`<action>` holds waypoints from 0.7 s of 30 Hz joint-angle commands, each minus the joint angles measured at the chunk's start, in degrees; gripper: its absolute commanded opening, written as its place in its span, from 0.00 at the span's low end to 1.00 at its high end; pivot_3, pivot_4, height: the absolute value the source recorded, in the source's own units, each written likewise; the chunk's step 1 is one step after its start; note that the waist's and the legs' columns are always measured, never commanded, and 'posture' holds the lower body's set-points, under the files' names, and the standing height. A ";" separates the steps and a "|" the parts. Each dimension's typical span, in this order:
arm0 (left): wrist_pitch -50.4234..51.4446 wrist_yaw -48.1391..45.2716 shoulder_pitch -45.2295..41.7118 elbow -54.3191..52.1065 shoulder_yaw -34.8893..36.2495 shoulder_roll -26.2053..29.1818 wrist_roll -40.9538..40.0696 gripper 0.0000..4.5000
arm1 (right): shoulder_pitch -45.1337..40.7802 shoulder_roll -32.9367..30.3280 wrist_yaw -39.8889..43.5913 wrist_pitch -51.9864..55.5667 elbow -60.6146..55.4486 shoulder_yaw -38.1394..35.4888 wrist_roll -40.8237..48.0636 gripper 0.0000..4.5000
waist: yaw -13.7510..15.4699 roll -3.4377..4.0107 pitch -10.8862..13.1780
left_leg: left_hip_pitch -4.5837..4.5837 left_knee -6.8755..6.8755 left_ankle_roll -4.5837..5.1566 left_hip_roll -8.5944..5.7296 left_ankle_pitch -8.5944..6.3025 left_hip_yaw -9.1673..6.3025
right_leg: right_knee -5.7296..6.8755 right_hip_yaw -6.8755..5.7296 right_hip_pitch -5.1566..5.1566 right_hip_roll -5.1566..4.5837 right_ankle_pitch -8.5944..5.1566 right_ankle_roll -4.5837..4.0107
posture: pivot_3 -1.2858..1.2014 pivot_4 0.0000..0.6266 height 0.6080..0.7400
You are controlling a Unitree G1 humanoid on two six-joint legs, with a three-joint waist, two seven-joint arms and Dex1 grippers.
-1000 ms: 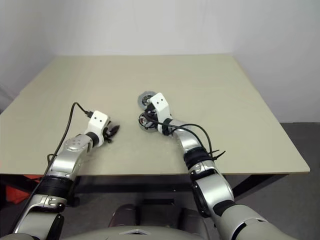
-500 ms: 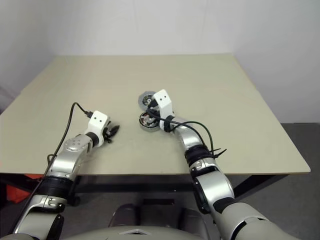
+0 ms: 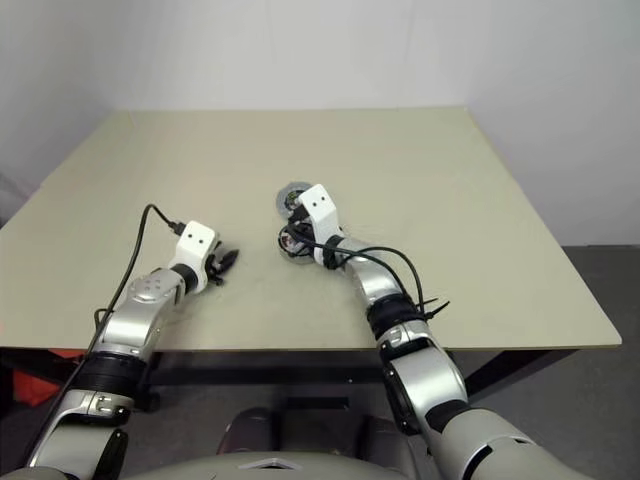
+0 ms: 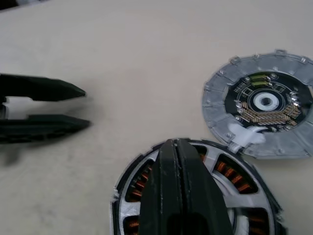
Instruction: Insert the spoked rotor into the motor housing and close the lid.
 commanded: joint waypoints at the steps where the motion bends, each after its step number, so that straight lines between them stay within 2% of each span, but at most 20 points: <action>1: -0.78 0.31 -0.95 -0.96 0.74 0.30 -0.07 0.51 | -1.25 -0.50 -0.40 0.31 -0.25 -0.85 0.23 0.00 | 0.00 0.00 0.00 | 0.00 0.00 0.00 -0.01 0.00 0.00 | 0.00 0.00 0.00 0.00 0.00 0.00 | 0.52 0.00 1.00; 14: -0.91 0.17 -0.94 -1.00 0.69 0.42 -0.04 0.51 | -2.59 0.55 3.68 1.56 -8.08 -1.81 4.25 0.00 | 0.00 0.00 0.00 | -0.08 -0.01 -0.01 0.00 0.00 0.00 | -0.01 0.00 -0.08 0.00 0.00 0.00 | 0.52 0.00 1.00; 21: -0.55 0.36 -0.39 -1.78 0.78 0.46 -0.01 0.51 | -4.77 3.23 1.01 0.14 2.04 -2.78 3.19 0.00 | -0.05 0.01 0.01 | -0.08 -0.01 -0.01 0.00 0.01 0.00 | -0.01 0.00 -0.08 0.00 0.00 0.00 | 0.52 0.00 1.00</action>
